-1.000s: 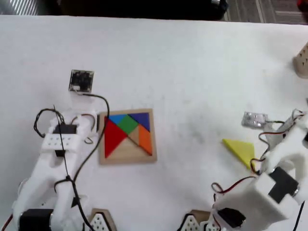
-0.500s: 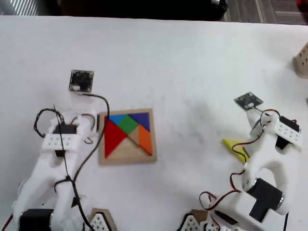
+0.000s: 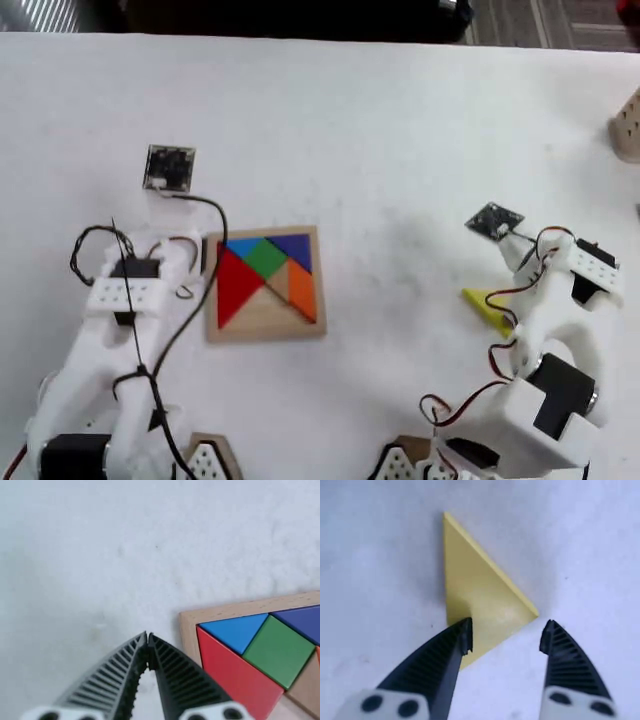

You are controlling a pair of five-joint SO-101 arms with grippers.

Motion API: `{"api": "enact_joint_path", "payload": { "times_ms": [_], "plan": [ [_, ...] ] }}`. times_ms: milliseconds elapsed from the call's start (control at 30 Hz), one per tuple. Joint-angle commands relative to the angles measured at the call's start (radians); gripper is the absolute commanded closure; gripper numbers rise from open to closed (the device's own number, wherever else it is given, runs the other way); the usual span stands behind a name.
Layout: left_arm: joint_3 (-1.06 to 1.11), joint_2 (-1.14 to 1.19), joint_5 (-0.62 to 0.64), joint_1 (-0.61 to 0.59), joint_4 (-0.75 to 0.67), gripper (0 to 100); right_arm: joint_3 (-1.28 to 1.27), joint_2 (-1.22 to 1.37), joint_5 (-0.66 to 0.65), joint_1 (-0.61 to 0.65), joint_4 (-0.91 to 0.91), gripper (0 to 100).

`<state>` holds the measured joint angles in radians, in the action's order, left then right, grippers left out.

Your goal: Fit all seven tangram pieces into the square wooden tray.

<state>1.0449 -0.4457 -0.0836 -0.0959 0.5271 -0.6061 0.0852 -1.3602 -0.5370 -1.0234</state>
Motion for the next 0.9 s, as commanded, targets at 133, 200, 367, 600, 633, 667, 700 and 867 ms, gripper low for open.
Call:
{"api": "enact_joint_path", "payload": {
  "times_ms": [133, 200, 367, 600, 633, 667, 700, 867],
  "plan": [
    [-0.026, 0.001, -0.011, 0.002, -0.025, 97, -0.005, 0.027, -0.18, 0.012, -0.096, 77.9],
    [-0.026, 0.001, -0.011, 0.002, -0.025, 97, -0.006, 0.012, -0.212, 0.015, -0.139, 77.8],
    [-0.026, 0.001, -0.011, 0.002, -0.025, 97, -0.006, -0.016, -0.232, 0.024, -0.173, 67.6],
    [-0.026, 0.001, -0.011, 0.002, -0.025, 97, -0.002, -0.087, -0.23, 0.024, -0.228, 66.2],
    [-0.026, 0.001, -0.011, 0.002, -0.025, 97, -0.002, -0.108, -0.23, 0.024, -0.251, 66.2],
    [-0.026, 0.001, -0.011, 0.002, -0.025, 97, -0.002, -0.13, -0.224, 0.028, -0.268, 66.2],
    [-0.026, 0.001, -0.011, 0.004, -0.025, 97, -0.006, -0.15, -0.224, 0.035, -0.28, 66.2],
    [-0.026, 0.001, -0.011, 0.016, -0.02, 97, -0.006, -0.163, -0.219, 0.035, -0.237, 66.2]
  ]
}}
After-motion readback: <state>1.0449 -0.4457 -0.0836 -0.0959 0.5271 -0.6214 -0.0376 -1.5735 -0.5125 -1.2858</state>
